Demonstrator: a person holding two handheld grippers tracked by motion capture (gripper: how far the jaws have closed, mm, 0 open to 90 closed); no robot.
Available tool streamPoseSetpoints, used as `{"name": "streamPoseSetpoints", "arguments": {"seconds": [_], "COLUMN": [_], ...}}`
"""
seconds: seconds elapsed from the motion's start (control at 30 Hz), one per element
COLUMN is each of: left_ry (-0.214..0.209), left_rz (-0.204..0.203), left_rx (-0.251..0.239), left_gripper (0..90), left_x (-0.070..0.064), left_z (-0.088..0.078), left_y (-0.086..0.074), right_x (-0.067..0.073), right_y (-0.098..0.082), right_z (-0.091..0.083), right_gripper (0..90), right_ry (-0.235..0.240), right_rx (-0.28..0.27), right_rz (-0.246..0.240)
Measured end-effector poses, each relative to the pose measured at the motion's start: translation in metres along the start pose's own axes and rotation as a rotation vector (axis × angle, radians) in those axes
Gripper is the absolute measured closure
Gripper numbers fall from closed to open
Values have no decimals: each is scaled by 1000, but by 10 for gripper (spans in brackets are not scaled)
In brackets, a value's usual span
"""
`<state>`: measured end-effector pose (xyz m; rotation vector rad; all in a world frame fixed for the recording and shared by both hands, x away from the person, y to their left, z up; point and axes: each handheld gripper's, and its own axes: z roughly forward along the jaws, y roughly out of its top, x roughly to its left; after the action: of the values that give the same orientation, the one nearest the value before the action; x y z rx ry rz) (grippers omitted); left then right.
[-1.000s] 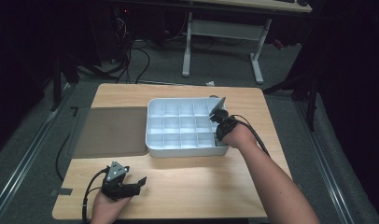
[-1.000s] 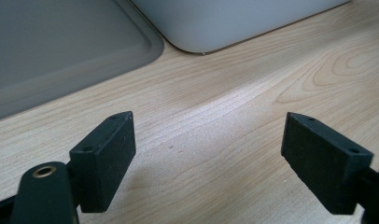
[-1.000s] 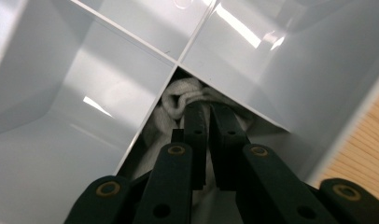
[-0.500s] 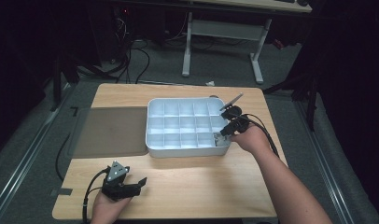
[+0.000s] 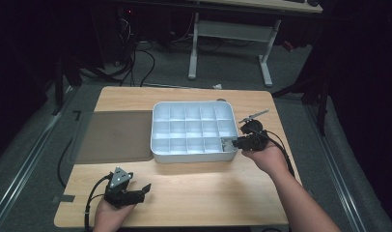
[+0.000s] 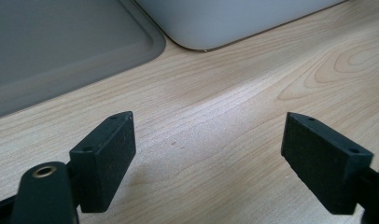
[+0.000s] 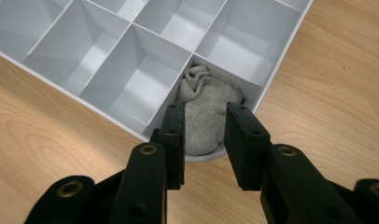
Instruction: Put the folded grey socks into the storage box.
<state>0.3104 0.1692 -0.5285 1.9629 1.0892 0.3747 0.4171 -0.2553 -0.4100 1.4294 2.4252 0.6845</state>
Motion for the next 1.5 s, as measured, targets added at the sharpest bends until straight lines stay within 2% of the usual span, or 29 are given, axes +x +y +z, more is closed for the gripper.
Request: {"name": "streamPoseSetpoints", "arguments": {"seconds": [0.1, 0.17, 0.23, 0.27, 0.33, 0.43, 0.47, 0.63, 0.97, 1.1, 1.17, 1.27, 1.3, 1.33, 1.43, 1.5], "left_ry": [4, 4, 4, 4, 3, -1, -2, -7, -7, -4, -6, -8, -7, -6, -1, -2], "left_rz": [3, 1, 0, 3, 3, 1, 2, 7, 13, 25, 28, 32, 32, 32, 31, 30], "left_rx": [1, 3, 1, 1, 0, 5, 6, 4, -2, -5, -8, -23, -24, -26, -10, -7], "left_gripper": [182, 182, 182, 182, 182, 182, 182, 182, 189, 182, 178, 176, 176, 176, 175, 174], "left_x": [-1, -1, -1, -1, -1, -1, -1, -4, -8, -10, -12, -16, -16, -17, -17, -18], "left_z": [0, 0, 0, 0, 0, 1, 1, 1, 1, 1, 1, 0, 0, 1, 4, 5], "left_y": [0, 0, 0, 0, 1, 0, 0, 0, 1, 0, 0, -1, 0, 0, 0, -1], "right_x": [3, 2, 4, 5, 4, 7, 7, 11, 25, 33, 40, 51, 53, 55, 59, 58], "right_y": [-7, -13, -19, -22, -28, -36, -40, -58, -102, -123, -134, -160, -164, -164, -163, -163], "right_z": [-3, -5, -7, -8, -9, -9, -9, -2, 18, 31, 35, 38, 38, 35, 32, 33], "right_gripper": [672, 663, 641, 635, 623, 596, 587, 534, 427, 412, 399, 415, 406, 401, 407, 408], "right_ry": [-27, -7, -31, -28, -4, -35, -23, -10, -12, -7, -2, -31, -9, 11, -34, -25], "right_rx": [-19, -42, -43, -59, -83, -102, -121, -168, -282, -325, -353, -468, -470, -468, -476, -478], "right_rz": [-21, -1, -24, -23, -1, -30, -18, -1, -19, -6, 20, 58, 72, 71, 6, 16]}}
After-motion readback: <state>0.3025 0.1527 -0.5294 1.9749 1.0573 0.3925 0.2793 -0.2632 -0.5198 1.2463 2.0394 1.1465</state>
